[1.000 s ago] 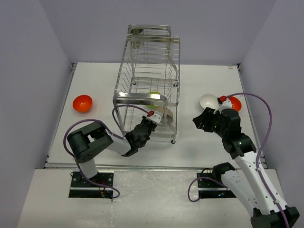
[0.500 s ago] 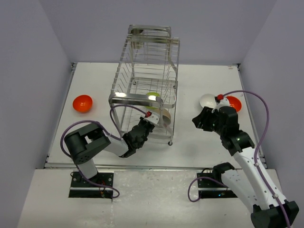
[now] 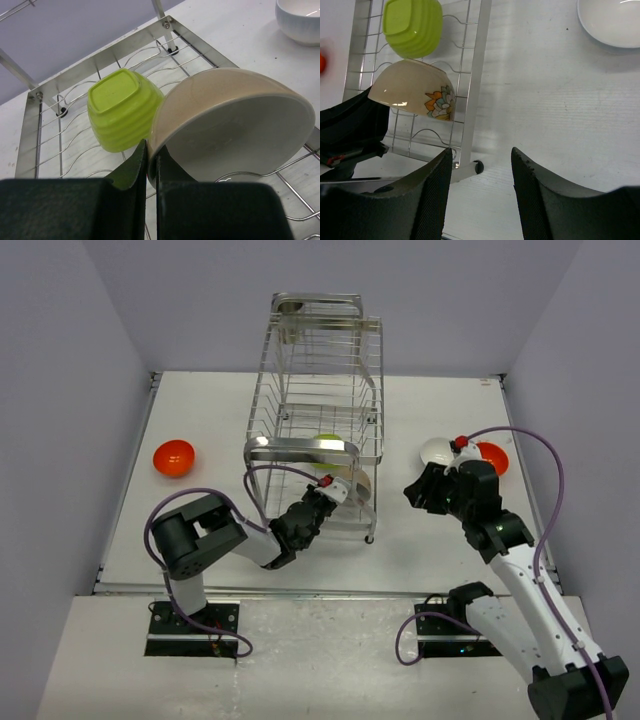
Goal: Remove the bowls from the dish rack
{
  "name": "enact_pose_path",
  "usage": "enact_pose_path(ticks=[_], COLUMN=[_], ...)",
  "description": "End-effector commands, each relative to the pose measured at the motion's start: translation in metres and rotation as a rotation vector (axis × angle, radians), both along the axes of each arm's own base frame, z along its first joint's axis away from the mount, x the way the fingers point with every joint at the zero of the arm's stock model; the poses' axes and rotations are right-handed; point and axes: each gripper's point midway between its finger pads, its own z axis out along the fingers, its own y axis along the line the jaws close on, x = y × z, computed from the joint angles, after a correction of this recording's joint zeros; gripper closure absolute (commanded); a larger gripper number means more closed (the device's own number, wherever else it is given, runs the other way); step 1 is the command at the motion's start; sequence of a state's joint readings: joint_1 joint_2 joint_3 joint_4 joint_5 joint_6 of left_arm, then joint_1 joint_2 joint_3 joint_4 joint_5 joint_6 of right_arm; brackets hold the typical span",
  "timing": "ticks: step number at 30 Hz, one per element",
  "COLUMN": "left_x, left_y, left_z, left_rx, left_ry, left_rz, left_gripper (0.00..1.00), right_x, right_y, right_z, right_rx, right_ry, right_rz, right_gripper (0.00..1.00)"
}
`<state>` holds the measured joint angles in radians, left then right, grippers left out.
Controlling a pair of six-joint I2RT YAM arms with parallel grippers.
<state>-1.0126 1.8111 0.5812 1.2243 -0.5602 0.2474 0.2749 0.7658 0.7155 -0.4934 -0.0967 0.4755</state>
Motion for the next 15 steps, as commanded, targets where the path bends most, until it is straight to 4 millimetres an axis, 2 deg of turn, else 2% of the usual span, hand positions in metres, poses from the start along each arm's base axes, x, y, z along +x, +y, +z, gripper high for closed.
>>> enact_pose_path(ticks=[1,4,9,15], left_x=[-0.023,-0.027,-0.024,-0.019], left_y=[-0.013,-0.011,-0.014,-0.020], left_z=[0.150,0.159,0.164,0.180], left_rx=[-0.513,-0.525,-0.502,-0.487], left_ry=[-0.369,-0.400,-0.457,-0.521], left_rz=[-0.115,-0.129,-0.122,-0.131], left_gripper=[1.00,1.00,1.00,1.00], right_x=[0.005,0.005,0.003,0.005], right_y=[0.004,0.003,0.003,0.004], right_z=[0.017,0.018,0.016,0.015], right_rx=[0.000,0.001,0.007,0.005], right_ry=[-0.043,-0.049,-0.053,-0.046], right_rz=[0.024,0.021,0.022,0.027], right_gripper=[0.48,0.48,0.48,0.48])
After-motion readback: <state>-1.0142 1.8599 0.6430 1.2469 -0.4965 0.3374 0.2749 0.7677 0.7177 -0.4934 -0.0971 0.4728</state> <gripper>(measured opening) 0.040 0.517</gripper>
